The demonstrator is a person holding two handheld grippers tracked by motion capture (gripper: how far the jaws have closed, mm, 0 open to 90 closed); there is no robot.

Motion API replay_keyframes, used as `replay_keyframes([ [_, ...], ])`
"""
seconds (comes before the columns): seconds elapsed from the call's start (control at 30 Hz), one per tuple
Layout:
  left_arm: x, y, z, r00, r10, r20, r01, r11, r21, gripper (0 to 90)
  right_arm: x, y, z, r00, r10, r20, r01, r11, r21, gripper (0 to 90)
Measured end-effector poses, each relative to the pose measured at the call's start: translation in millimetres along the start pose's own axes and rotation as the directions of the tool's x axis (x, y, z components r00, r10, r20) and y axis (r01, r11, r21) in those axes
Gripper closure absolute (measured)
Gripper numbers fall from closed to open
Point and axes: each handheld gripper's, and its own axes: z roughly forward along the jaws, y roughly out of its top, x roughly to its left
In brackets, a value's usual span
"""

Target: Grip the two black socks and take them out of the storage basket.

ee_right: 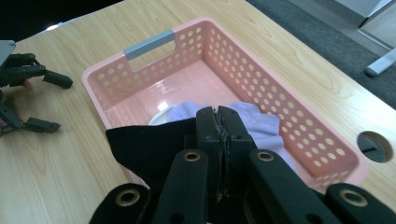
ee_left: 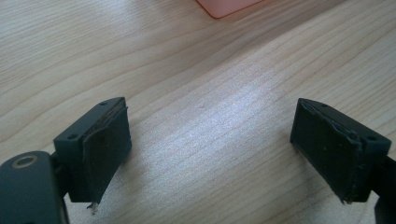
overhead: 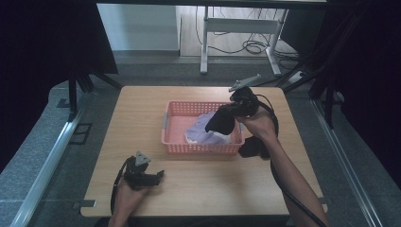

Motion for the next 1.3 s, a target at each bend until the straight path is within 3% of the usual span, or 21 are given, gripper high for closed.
replay_keyframes([
  [0.43, 0.0, 0.0, 0.0, 1.0, 0.0, 0.0, 0.0, 1.0, 0.0, 12.0, -12.5, -13.9, -34.3, 0.9975, 0.038, 0.06, -0.037, 0.999, -0.03, 88.8],
  [0.73, 0.1, 0.0, 0.0, 1.0, 0.001, 0.0, -0.001, 1.0, 0.001, 12.0, -25.8, -33.1, -62.4, 0.9898, 0.085, 0.114, -0.079, 0.995, -0.056, 88.8],
  [1.03, 0.0, 0.0, -0.3, 1.0, 0.001, 0.001, -0.001, 1.0, 0.004, 12.0, -39.4, -63.3, -81.5, 0.9731, 0.138, 0.184, -0.132, 0.99, -0.045, 88.8],
  [1.3, 0.3, 0.1, -0.3, 1.0, 0.005, 0.0, -0.005, 1.0, 0.005, 12.0, -52.7, -106.1, -77.8, 0.9532, 0.2, 0.227, -0.201, 0.979, -0.017, 88.5],
])
